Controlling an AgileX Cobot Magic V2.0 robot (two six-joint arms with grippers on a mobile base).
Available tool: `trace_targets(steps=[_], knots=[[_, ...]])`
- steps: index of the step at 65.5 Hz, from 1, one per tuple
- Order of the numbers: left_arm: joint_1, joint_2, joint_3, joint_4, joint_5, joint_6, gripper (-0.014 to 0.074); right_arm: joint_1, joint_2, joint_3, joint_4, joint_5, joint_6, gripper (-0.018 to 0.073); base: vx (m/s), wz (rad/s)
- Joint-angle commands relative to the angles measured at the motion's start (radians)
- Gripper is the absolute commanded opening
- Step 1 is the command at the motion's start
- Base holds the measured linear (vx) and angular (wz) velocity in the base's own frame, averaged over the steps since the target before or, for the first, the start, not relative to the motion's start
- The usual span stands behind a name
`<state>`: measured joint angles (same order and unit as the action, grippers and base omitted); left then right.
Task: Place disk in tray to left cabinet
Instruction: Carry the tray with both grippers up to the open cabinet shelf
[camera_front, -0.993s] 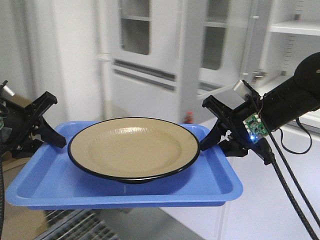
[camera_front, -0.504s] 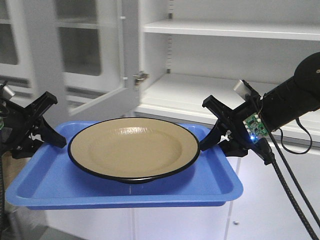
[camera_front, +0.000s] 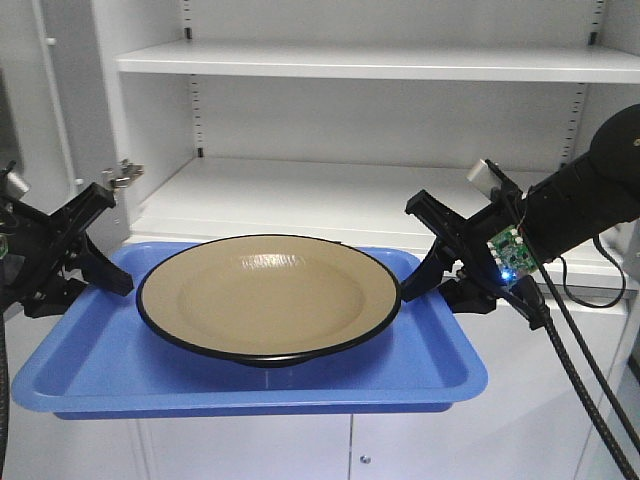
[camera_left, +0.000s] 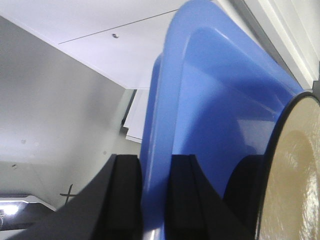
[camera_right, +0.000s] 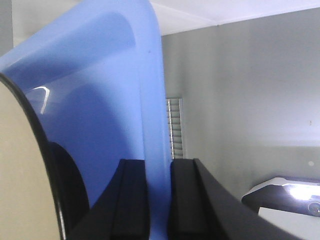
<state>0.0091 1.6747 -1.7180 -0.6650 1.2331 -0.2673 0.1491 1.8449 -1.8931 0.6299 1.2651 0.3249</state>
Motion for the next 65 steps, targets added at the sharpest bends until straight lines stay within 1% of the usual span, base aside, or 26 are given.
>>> trace_targets(steps=[1, 23, 65], knots=[[-0.026, -0.049, -0.037, -0.202, 0.02, -0.03, 0.0, 0.021, -0.057, -0.039, 0.186, -0.023, 0.013, -0.0002, 0.18, -0.29], [-0.026, -0.049, -0.037, -0.202, 0.02, -0.03, 0.0, 0.021, -0.057, -0.039, 0.186, -0.023, 0.013, -0.0002, 0.23, -0.18], [-0.026, -0.049, -0.037, -0.202, 0.02, -0.03, 0.0, 0.021, -0.057, -0.039, 0.186, -0.023, 0.013, -0.0002, 0.25, -0.09]])
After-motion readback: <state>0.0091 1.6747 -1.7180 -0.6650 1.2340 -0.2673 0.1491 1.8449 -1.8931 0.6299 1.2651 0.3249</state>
